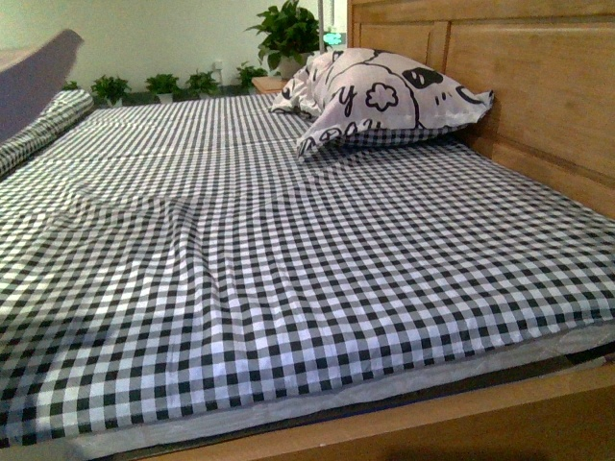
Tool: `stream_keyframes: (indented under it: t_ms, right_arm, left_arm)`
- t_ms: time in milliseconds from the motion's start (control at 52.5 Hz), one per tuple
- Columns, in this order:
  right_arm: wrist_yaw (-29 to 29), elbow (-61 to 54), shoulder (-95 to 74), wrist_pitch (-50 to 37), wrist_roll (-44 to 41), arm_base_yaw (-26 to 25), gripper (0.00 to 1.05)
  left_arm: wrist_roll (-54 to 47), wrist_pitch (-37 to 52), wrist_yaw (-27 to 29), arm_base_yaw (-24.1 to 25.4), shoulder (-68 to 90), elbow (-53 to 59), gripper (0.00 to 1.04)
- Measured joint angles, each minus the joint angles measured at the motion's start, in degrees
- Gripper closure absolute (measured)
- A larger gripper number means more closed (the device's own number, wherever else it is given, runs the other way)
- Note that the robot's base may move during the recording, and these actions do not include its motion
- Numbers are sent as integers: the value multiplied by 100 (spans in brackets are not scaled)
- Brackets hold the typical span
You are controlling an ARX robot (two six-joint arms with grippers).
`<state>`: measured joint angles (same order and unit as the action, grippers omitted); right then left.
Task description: Clean up trash
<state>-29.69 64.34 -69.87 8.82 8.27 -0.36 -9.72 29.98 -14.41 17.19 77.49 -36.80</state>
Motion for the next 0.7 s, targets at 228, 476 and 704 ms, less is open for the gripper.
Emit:
stream_keyframes:
  t_ms: [228,476,704]
  right_arm:
    - [-811,-358,1412,74,651,-656,85]
    - [-1174,-433,2332,295,1189,-905,85]
    - [-1213,-487,2828,372,1589,-1049,85]
  left_arm:
    - [48,-136,925,-133,-1174,144,77]
    - [87,-903,1069,-503,-2688,654,77]
    - [155,-1388,1539,-813,-3794,898,77]
